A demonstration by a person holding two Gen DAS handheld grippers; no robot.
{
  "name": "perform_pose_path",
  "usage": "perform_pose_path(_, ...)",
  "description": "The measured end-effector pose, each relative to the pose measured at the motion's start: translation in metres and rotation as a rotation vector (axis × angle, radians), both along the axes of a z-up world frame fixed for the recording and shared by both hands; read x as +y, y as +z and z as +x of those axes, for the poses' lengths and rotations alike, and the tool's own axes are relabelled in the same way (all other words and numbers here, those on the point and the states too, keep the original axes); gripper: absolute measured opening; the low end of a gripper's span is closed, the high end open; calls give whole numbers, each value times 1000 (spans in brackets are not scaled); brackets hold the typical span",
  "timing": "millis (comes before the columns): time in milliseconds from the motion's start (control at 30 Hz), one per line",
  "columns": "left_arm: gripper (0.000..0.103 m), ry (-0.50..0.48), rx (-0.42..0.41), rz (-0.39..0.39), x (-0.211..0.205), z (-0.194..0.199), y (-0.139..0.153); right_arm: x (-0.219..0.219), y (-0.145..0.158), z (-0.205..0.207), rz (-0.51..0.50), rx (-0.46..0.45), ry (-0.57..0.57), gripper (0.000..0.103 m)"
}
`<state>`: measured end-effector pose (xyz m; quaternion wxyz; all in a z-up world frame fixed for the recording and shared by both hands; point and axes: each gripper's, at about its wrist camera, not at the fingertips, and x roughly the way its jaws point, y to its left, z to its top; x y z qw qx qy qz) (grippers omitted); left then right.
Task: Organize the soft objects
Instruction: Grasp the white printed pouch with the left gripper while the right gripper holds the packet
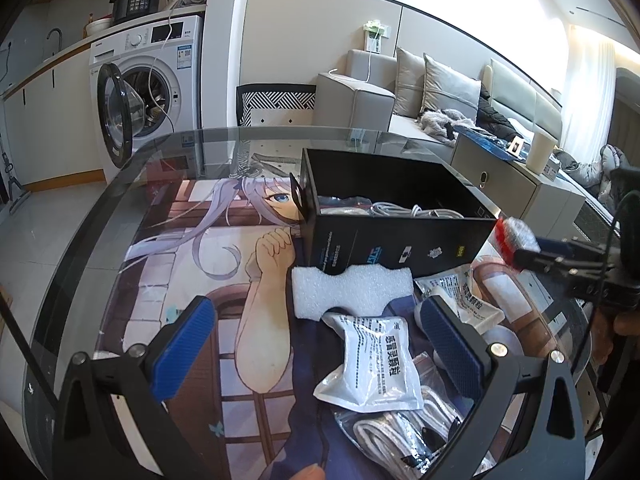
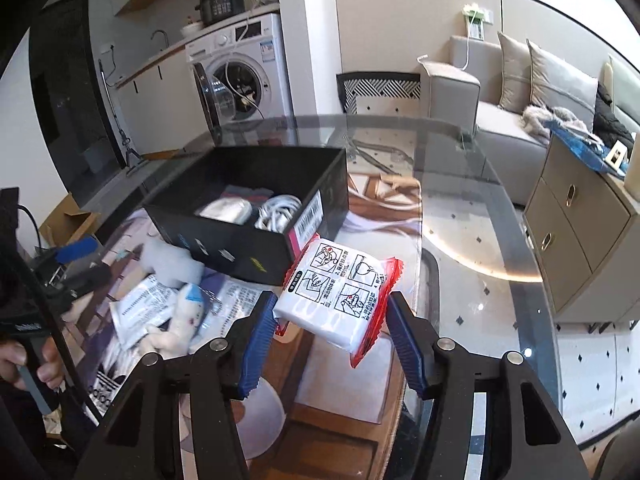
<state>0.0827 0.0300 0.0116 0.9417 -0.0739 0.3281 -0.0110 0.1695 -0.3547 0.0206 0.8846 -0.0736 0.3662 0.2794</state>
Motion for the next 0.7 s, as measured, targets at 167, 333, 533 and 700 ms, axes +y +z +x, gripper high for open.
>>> perform_pose_path(167, 103, -22, 28, 16, -8, 0, -6, -6, 13, -3, 23, -26, -7, 57)
perform_pose_path(333, 103, -61, 76, 31, -17, 4, -13, -7, 24, -9, 44, -53, 0, 57)
perform_pose_path(533, 103, -73, 116, 54, -22, 9, -20, 0, 27, -14, 49, -57, 31, 57)
perform_pose_path(700, 101, -87, 144, 78, -27, 13, -23, 7, 26, -16, 49, -58, 55, 57)
